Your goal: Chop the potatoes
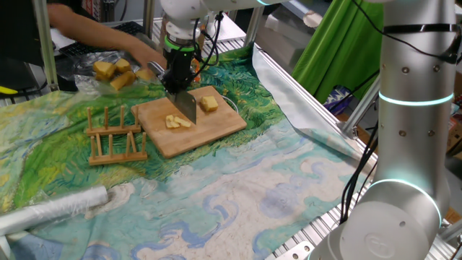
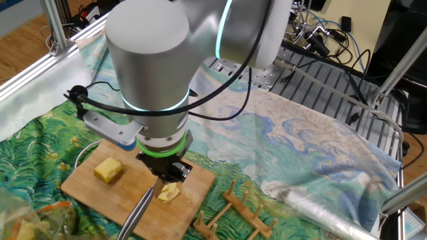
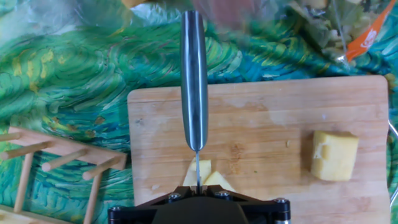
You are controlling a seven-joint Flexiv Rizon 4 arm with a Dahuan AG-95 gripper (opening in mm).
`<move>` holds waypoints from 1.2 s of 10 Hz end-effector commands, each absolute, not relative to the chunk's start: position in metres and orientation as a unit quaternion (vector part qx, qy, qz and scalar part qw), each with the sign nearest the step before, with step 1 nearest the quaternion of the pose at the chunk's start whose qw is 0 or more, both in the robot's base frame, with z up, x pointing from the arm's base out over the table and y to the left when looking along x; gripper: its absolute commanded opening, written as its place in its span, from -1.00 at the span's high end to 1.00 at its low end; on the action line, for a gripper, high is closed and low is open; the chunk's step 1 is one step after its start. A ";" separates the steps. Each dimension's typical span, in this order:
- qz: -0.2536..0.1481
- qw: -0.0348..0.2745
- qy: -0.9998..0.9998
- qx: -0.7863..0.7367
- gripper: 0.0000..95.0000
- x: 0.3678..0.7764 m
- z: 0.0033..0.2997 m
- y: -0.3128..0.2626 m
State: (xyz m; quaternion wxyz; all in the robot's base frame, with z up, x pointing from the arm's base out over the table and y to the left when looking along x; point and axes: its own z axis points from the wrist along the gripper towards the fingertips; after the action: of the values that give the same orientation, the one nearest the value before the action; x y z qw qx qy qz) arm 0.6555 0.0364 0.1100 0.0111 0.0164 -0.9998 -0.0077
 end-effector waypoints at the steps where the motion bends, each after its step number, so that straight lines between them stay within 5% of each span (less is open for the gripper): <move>1: -0.006 0.006 -1.000 0.023 1.00 0.656 0.111 0.035; 12: 0.003 -0.055 -0.996 0.071 1.00 0.655 0.113 0.034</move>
State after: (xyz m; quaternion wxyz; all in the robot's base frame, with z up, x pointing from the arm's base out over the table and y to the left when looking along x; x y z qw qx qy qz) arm 0.6546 0.0348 0.1130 -0.0550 0.0719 -0.9959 0.0020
